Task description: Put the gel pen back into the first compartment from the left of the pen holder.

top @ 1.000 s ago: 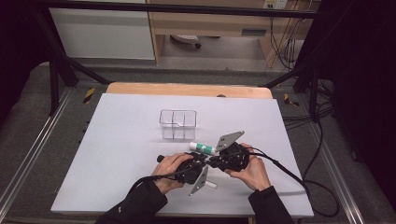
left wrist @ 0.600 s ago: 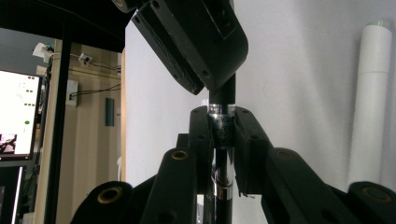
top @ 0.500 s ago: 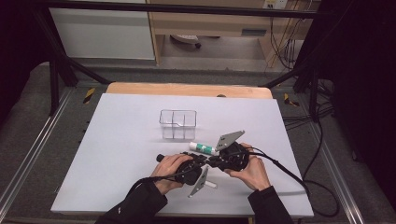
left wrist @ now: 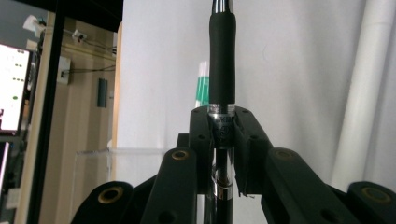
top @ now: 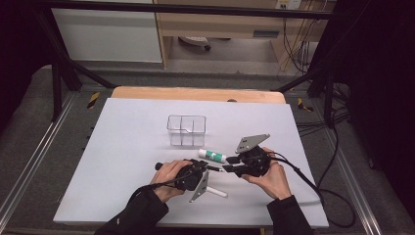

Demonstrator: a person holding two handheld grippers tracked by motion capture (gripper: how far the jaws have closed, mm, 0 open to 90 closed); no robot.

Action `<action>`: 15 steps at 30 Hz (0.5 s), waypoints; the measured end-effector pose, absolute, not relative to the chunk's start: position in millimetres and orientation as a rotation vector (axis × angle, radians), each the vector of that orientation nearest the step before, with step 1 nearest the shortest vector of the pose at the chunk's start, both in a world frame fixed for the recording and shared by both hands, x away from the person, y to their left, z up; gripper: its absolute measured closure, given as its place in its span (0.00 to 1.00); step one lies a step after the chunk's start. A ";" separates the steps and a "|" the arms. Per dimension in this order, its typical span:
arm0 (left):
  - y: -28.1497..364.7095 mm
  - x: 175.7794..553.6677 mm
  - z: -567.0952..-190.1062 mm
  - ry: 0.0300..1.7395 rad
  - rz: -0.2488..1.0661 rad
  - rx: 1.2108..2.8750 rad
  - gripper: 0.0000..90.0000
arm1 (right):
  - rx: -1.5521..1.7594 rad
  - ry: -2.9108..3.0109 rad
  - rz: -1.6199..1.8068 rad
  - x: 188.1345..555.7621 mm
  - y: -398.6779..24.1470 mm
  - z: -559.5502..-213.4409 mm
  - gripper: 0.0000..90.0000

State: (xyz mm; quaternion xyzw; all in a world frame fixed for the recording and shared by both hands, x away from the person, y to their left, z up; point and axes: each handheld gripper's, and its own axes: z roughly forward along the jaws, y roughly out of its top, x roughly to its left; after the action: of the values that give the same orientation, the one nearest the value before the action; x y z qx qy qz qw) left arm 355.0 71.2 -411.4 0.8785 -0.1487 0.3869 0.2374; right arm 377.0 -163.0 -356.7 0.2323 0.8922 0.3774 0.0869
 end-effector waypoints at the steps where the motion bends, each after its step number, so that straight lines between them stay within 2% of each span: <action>1: 73.2 355.6 -411.7 -0.393 1.057 2.410 0.87 | 0.698 2.647 1.131 377.2 -165.6 -357.6 0.68; 6: 82.8 358.9 -409.7 -0.294 1.029 2.408 0.87 | 0.752 2.601 1.131 377.7 -176.8 -367.6 0.54; 9: 89.1 361.0 -408.2 -0.232 1.012 2.407 0.87 | 0.797 2.557 1.124 378.2 -183.6 -376.2 0.40; 13: 98.8 363.8 -407.1 -0.136 0.975 2.401 0.87 | 0.865 2.510 1.121 379.0 -194.6 -389.2 0.28; 15: 103.4 364.9 -406.3 -0.081 0.956 2.394 0.87 | 0.899 2.486 1.111 379.4 -199.0 -395.5 0.20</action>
State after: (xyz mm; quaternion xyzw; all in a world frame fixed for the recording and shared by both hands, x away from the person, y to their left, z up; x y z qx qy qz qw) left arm 364.9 103.4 -406.3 0.8917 -0.0300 0.3563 0.2777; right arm 379.4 -199.0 -395.5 0.3105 0.8588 0.3839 0.1368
